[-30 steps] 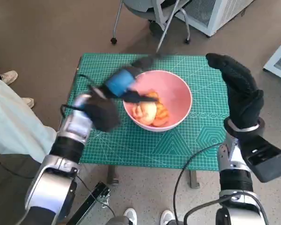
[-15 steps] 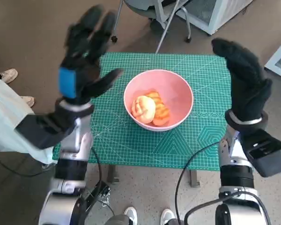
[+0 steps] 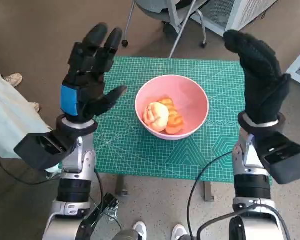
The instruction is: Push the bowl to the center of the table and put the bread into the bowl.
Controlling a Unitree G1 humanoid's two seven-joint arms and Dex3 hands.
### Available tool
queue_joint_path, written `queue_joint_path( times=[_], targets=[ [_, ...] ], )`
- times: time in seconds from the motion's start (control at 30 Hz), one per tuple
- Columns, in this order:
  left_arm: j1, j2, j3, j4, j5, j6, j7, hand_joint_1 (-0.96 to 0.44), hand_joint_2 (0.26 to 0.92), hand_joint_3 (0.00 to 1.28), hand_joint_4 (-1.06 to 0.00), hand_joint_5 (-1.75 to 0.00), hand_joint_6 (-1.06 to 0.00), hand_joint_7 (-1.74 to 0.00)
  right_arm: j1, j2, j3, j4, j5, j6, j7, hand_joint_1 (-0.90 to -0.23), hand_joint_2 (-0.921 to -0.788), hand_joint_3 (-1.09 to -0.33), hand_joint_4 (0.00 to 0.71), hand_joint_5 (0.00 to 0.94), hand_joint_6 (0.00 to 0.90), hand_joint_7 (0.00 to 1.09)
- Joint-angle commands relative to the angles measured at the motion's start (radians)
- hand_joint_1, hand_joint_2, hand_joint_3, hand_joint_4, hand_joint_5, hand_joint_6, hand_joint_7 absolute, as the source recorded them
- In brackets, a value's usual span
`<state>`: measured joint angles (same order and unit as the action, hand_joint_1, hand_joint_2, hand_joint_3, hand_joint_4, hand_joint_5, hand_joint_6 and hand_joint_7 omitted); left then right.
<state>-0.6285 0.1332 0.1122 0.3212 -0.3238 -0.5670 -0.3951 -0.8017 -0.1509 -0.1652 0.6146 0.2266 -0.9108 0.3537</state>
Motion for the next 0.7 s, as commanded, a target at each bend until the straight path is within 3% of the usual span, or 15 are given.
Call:
queue_joint_path(
  times=[0.03,0.33,0.7],
  targets=[
    [0.023,-0.012,-0.016,-0.037,0.019,0.026,0.005,-0.48,0.921,0.14,-0.27,0.00,-0.25,-0.29,-0.005,-0.001,0.009,0.006,-0.021,0.010,-0.010,-0.518,-0.921,-0.708,0.339,0.001,0.024,0.76],
    [0.024,-0.016,-0.017,-0.069,0.037,0.043,0.018,-0.48,0.921,0.17,-0.23,0.00,-0.23,-0.28,-0.015,-0.011,0.013,0.008,-0.037,0.010,-0.016,-0.524,-0.921,-0.710,0.339,0.001,0.019,0.76],
    [0.030,-0.038,-0.011,-0.083,0.026,0.039,0.030,-0.48,0.921,0.17,-0.27,-0.02,-0.25,-0.29,-0.012,-0.014,0.014,0.001,-0.038,0.017,-0.017,-0.530,-0.921,-0.709,0.339,0.000,0.016,0.76]
  ],
)
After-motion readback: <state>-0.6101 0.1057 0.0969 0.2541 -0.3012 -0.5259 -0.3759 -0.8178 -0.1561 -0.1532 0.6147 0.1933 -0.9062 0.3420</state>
